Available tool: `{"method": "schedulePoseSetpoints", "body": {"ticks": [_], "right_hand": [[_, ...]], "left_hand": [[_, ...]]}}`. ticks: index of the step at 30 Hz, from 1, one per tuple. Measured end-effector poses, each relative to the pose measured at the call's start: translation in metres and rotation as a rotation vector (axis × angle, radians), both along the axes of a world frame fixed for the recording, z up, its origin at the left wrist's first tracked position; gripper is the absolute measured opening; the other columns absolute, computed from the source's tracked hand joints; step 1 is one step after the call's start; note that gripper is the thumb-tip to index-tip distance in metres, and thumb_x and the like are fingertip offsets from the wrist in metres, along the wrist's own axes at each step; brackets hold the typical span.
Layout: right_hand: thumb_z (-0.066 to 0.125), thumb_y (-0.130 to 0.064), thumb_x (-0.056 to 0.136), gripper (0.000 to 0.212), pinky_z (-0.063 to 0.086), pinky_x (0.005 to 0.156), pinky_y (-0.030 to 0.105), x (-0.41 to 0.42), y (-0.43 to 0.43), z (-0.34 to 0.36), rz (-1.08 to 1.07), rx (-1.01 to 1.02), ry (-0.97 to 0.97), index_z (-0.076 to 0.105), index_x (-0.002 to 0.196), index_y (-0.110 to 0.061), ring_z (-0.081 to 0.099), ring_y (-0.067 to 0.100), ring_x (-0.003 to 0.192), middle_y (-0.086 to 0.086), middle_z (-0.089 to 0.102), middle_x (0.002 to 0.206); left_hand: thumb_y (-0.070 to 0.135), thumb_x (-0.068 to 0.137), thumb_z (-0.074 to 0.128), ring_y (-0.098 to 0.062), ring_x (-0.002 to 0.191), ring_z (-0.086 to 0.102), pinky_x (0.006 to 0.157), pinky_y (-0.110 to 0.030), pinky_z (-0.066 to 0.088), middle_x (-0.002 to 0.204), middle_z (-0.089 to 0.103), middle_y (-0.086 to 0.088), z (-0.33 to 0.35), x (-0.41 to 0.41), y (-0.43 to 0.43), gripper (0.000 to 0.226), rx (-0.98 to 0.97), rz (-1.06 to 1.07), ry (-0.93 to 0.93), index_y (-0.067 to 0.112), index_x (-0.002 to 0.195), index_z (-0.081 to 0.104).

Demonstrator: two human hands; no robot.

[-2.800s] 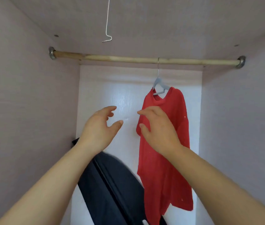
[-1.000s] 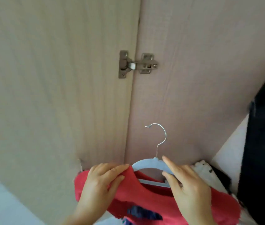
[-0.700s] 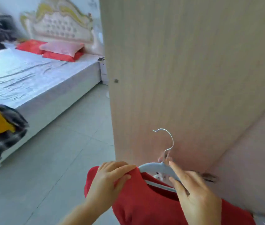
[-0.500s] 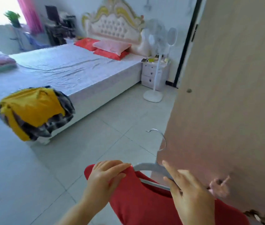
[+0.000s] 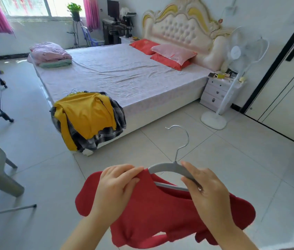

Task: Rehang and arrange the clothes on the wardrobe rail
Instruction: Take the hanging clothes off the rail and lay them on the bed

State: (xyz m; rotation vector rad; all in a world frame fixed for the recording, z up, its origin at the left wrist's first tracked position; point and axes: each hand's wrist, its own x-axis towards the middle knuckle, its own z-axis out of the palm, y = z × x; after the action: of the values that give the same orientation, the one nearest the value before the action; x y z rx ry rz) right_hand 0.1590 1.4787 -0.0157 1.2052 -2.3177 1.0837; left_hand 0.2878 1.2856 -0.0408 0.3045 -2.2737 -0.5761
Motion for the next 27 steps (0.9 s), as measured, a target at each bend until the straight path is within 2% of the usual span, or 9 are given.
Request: {"method": "schedulePoseSetpoints", "body": {"ticks": [4,7,10,13,16,18,20,22,27], "right_hand": [[0.069,-0.023,0.076,0.051,0.038,0.062,0.003,-0.032,-0.061,-0.003,0.058,-0.023,-0.020,0.050,0.123,-0.033,0.044,-0.005,0.068,-0.018,0.047,0.073],[0.067,-0.020,0.076,0.051,0.039,0.063,0.004,-0.063,-0.106,-0.008,0.110,-0.034,-0.009,0.051,0.123,-0.031,0.046,0.001,0.067,-0.013,0.052,0.074],[0.070,-0.016,0.078,0.049,0.040,0.063,0.006,-0.103,-0.150,-0.014,0.150,-0.044,-0.004,0.053,0.122,-0.030,0.046,0.001,0.068,-0.014,0.053,0.077],[0.074,-0.009,0.073,0.057,0.040,0.064,0.005,-0.153,-0.193,-0.023,0.170,-0.049,-0.023,0.053,0.121,-0.033,0.048,0.001,0.070,-0.013,0.055,0.079],[0.077,-0.004,0.070,0.063,0.041,0.065,0.008,-0.209,-0.235,-0.030,0.194,-0.046,-0.062,0.053,0.120,-0.036,0.050,0.002,0.072,-0.014,0.057,0.080],[0.076,-0.009,0.074,0.059,0.043,0.065,0.013,-0.250,-0.261,-0.028,0.209,-0.053,-0.082,0.052,0.120,-0.037,0.052,0.003,0.075,-0.016,0.058,0.081],[0.068,-0.019,0.075,0.052,0.042,0.064,0.011,-0.287,-0.287,-0.023,0.227,-0.058,-0.080,0.052,0.121,-0.038,0.053,0.004,0.074,-0.015,0.059,0.081],[0.064,-0.020,0.076,0.049,0.040,0.064,0.008,-0.328,-0.316,-0.017,0.241,-0.062,-0.080,0.053,0.120,-0.037,0.052,0.004,0.073,-0.013,0.060,0.081],[0.072,-0.009,0.078,0.052,0.041,0.066,0.008,-0.412,-0.385,-0.015,0.273,-0.061,-0.132,0.056,0.120,-0.035,0.054,0.004,0.074,-0.013,0.059,0.082]], "left_hand": [[0.029,0.084,0.053,-0.003,0.091,0.052,0.089,-0.017,0.031,0.095,0.066,0.011,-0.002,-0.021,-0.050,0.022,0.010,0.064,-0.004,0.030,0.103,0.066],[0.028,0.084,0.052,-0.002,0.092,0.051,0.088,-0.018,0.030,0.096,0.066,0.011,-0.005,-0.043,-0.086,0.024,0.019,0.122,-0.031,0.028,0.102,0.068],[0.027,0.083,0.051,-0.001,0.094,0.050,0.089,-0.017,0.028,0.098,0.066,0.012,-0.011,-0.073,-0.121,0.026,0.044,0.159,-0.064,0.029,0.105,0.066],[0.029,0.083,0.050,-0.001,0.098,0.049,0.091,-0.016,0.027,0.102,0.064,0.013,-0.017,-0.113,-0.157,0.029,0.054,0.177,-0.102,0.032,0.110,0.062],[0.030,0.082,0.049,-0.001,0.100,0.049,0.094,-0.020,0.031,0.105,0.064,0.014,-0.020,-0.164,-0.192,0.032,0.071,0.200,-0.134,0.033,0.111,0.060],[0.032,0.081,0.049,-0.001,0.100,0.049,0.091,-0.028,0.038,0.104,0.064,0.015,-0.017,-0.203,-0.213,0.032,0.099,0.219,-0.152,0.034,0.111,0.060],[0.032,0.080,0.051,-0.001,0.102,0.049,0.089,-0.031,0.038,0.105,0.063,0.015,-0.014,-0.239,-0.234,0.033,0.122,0.240,-0.164,0.035,0.112,0.059],[0.026,0.079,0.059,-0.003,0.102,0.049,0.088,-0.029,0.037,0.105,0.064,0.014,-0.009,-0.274,-0.258,0.034,0.121,0.244,-0.177,0.033,0.112,0.060],[0.018,0.074,0.063,-0.005,0.103,0.049,0.089,-0.022,0.032,0.105,0.065,0.011,-0.005,-0.353,-0.321,0.040,0.160,0.247,-0.174,0.031,0.112,0.061]]}}
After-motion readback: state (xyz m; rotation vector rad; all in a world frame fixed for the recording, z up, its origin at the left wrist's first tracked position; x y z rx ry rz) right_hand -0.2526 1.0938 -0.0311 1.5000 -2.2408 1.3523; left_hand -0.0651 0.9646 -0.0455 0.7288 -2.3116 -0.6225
